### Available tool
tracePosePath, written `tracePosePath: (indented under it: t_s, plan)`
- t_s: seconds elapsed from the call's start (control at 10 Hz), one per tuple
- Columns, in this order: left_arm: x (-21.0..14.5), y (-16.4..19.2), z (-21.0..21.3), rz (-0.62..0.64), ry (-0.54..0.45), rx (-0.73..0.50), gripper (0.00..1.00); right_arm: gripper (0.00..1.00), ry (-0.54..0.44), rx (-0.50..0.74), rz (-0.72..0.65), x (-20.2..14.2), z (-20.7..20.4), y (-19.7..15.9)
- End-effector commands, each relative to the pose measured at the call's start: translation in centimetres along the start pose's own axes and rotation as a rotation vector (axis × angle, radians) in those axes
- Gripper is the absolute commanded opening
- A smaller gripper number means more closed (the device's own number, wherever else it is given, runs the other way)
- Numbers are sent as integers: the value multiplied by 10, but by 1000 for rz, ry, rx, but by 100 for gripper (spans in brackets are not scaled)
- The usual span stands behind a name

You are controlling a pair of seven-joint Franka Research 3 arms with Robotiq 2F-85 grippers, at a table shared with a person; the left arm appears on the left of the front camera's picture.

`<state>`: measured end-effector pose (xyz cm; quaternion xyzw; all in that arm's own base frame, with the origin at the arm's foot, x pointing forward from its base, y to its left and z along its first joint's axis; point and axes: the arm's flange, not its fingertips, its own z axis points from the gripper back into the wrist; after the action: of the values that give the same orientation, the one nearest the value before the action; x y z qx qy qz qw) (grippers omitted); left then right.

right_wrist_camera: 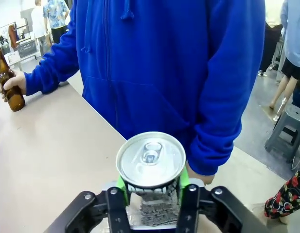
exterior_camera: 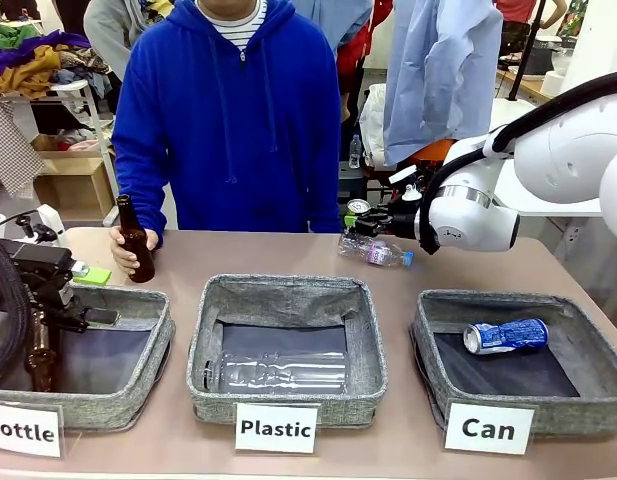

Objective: Sort the can waste into the basket.
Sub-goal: Pick up the can waste from the table and place it in the right Fabric basket.

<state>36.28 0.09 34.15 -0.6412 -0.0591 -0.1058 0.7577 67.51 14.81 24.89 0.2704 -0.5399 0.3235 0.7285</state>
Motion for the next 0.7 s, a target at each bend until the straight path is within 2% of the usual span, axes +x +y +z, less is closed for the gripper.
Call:
tracePosePath:
  t_s: [0.0,0.1,0.3,0.4,0.6]
  plan:
    - [0,0,0,0,0,0,100,3,-43,-17,6,5,1,1]
    - [-3,-28,26,-68,-55,15,100,0,-63,-5,13,12,9,4]
    - [-15,-89,99,-180,-196,8,100,0,-106,6,61,40,35,7]
    - [-27,-114,139,-189,-254,43,100,0,-111,27,66,57,54,10]
    - [-72,-160,221,-226,-453,101,100,0,-28,132,53,97,117,19]
